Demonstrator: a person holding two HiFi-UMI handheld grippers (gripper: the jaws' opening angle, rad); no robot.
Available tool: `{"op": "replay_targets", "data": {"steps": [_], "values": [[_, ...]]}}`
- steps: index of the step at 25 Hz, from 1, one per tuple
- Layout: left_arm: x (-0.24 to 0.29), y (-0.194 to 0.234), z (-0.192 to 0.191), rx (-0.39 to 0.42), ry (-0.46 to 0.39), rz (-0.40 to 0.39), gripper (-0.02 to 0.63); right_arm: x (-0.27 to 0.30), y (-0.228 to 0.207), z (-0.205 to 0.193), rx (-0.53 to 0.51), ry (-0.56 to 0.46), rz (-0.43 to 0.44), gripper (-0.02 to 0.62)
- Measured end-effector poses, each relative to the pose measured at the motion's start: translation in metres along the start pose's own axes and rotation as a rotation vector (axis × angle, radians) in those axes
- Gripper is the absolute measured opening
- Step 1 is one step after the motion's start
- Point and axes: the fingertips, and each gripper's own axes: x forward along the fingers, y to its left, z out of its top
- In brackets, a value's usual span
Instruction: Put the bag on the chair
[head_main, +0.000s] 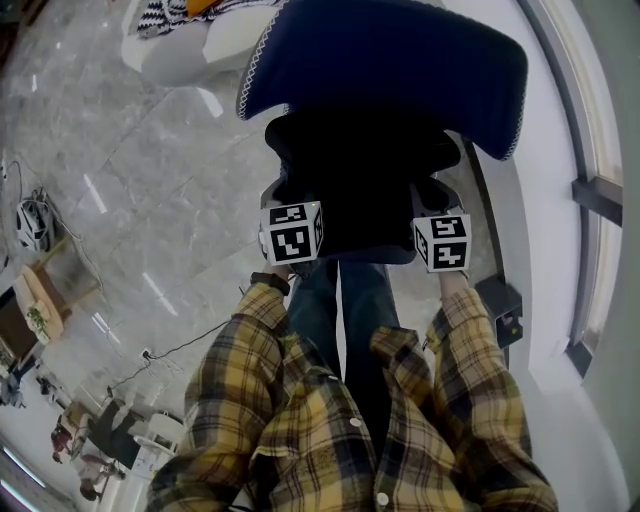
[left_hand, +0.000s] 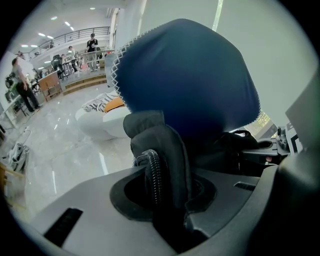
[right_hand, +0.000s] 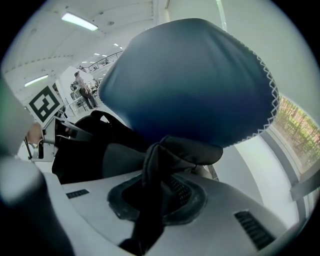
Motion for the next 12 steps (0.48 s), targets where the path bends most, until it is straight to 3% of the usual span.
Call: {"op": "replay_targets", "data": {"steps": [8,12], "values": [[-0.0012,0.0045,0.0000,0.005,-0.004,0.011,0.131,0.0009,0.0025,0.0025,0.068,0.023,0.034,0.069],[-0.0078,0.0062,-0.0016,-0.025,-0.007,0.007,0.159,-0.0016,0.0075,0.0056,0.097,0.028,0.077,0.137]]}}
